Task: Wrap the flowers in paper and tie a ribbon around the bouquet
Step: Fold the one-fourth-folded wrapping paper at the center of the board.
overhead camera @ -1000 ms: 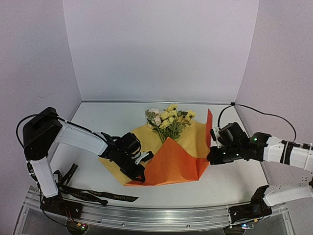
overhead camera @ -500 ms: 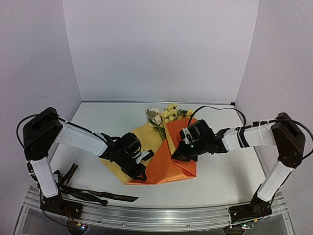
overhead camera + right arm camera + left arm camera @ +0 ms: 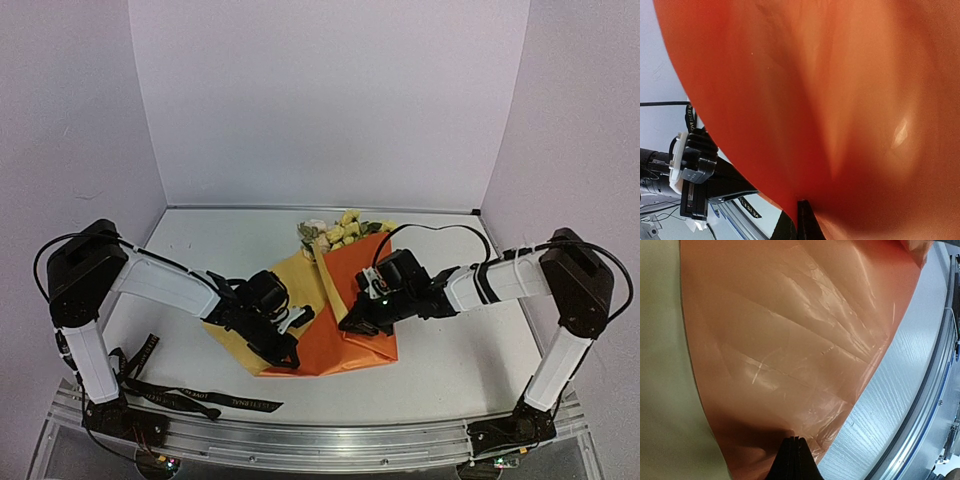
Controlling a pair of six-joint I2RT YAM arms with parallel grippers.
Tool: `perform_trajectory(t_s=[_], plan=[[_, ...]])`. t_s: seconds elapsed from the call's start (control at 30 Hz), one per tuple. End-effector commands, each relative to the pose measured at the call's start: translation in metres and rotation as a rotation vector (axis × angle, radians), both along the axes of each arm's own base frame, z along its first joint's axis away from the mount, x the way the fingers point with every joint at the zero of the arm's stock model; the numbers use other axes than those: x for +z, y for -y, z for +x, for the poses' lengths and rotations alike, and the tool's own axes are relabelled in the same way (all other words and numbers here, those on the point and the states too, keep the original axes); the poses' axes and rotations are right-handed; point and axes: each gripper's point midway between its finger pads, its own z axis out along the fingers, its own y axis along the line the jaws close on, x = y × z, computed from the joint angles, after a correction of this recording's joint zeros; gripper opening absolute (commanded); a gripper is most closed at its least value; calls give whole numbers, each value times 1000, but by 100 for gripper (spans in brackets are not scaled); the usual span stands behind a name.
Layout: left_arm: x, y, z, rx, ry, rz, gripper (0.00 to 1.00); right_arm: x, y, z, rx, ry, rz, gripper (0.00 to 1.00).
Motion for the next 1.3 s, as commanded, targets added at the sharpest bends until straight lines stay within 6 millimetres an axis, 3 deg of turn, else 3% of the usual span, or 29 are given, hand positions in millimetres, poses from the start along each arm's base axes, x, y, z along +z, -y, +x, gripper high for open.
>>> perform_trajectory(t_s=[0.0, 0.13, 0.27, 0.43, 0.5, 0.67, 0.87, 1.27], plan=[[35, 6, 29, 69, 62, -63, 9, -9, -5, -1, 24, 5, 4, 0], [84, 9, 53, 142, 79, -198, 27, -16, -5, -1, 30, 3, -9, 0], [123, 5, 99, 283, 120, -282, 42, -22, -5, -1, 35, -1, -19, 4], [142, 17, 141, 351, 184, -302, 60, -29, -6, 0, 34, -13, -26, 4], [143, 24, 154, 360, 196, -308, 67, -31, -7, 1, 34, -16, -25, 4], [138, 33, 179, 382, 189, -296, 73, -31, -8, 1, 38, -13, -23, 4], [120, 31, 200, 430, 193, -192, 70, -32, -7, 3, 29, -8, -30, 4], [115, 35, 217, 388, 116, -205, 61, -33, -10, 2, 49, -7, -29, 4]])
